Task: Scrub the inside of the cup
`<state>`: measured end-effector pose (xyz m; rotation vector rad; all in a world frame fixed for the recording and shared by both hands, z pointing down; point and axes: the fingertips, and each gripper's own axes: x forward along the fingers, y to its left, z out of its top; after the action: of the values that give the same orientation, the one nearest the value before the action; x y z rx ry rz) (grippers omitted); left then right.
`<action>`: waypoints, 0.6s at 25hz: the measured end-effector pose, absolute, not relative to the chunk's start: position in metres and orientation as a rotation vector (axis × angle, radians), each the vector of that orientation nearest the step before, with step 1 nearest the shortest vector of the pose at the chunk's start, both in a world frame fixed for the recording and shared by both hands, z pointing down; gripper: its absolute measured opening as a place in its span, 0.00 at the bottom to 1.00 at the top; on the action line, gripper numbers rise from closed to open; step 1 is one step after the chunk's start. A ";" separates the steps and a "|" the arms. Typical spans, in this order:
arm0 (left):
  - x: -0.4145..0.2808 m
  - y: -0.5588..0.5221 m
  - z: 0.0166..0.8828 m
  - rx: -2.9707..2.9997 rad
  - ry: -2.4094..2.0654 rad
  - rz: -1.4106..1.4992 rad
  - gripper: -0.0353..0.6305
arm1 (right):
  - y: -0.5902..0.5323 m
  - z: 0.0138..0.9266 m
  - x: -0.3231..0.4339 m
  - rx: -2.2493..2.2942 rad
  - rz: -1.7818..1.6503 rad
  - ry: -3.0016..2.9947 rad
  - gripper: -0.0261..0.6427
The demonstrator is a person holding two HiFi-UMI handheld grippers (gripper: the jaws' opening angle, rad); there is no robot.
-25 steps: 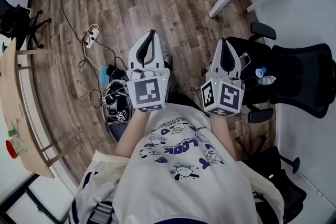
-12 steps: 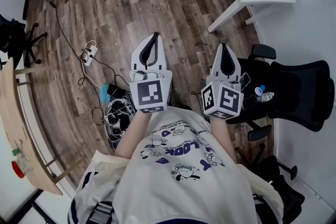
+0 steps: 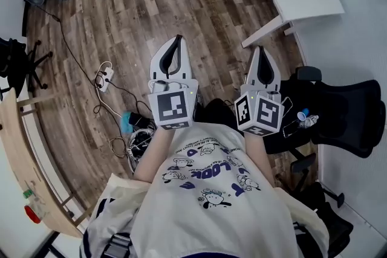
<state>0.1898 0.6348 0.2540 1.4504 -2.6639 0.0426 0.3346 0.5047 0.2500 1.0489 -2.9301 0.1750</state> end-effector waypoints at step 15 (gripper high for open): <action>0.127 0.590 0.279 1.384 -2.633 0.069 0.09 | 0.448 0.269 0.272 1.028 0.188 -2.885 0.04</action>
<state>0.1275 0.5896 0.2788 1.3837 -2.6333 0.0692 0.2722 0.4478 0.2693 1.0283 -2.8845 0.1877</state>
